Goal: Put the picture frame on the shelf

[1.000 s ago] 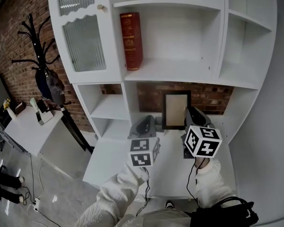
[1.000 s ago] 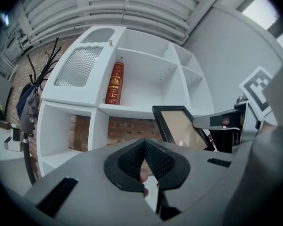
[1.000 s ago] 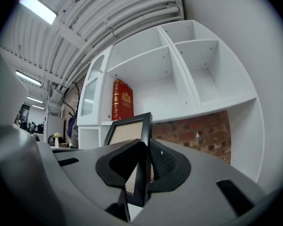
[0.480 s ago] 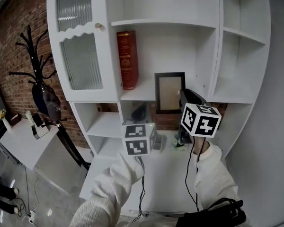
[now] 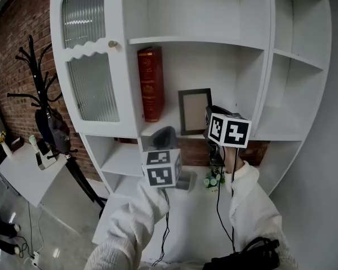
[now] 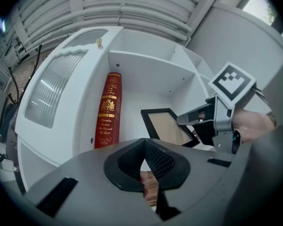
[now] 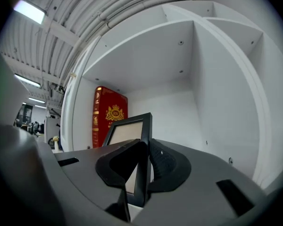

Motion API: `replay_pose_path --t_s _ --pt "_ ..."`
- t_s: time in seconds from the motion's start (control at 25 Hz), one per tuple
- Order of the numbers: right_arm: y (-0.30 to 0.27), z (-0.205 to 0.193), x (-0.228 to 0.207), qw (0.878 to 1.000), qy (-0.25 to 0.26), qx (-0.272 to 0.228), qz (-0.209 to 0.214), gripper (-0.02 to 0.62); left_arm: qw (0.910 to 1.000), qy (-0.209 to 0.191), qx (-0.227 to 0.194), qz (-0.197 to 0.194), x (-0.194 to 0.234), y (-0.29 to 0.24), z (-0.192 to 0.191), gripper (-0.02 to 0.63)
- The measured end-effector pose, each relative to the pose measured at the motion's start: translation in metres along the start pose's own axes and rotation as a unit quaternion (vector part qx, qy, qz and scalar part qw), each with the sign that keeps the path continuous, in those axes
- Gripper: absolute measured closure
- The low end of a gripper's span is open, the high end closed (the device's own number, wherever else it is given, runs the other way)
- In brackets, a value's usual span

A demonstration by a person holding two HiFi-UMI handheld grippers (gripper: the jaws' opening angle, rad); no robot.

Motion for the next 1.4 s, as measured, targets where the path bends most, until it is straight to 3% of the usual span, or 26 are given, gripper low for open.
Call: replay_pose_path --t_s 0.24,0.52,1.08,1.4 --pt "-0.034 -0.006 -0.004 0.998 -0.017 0.061 0.018 0.523 0.9998 0.013 0.012 0.008 0.008 -0.014 0.007 0.607" --pt "-0.052 -0.01 -0.007 0.995 -0.009 0.104 0.006 0.522 0.9996 0.016 0.02 0.014 0.006 -0.018 -0.001 0.607" --pt "-0.026 0.003 -0.007 0.998 -0.004 0.061 0.018 0.522 0.9995 0.015 0.023 0.015 -0.008 -0.01 -0.012 0.607" --pt "0.01 -0.014 -0.002 0.999 0.0 0.039 0.032 0.522 0.9997 0.011 0.015 0.019 -0.015 0.015 -0.034 0.607"
Point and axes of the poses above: the fingertips, and each gripper's own axes: y backward along the fingers, x to its left, z out of its top, the point moved 3 cm from there along y, backward along the fingers, and after that the axes turned 12 degrees about x, right-handed, at the moved point
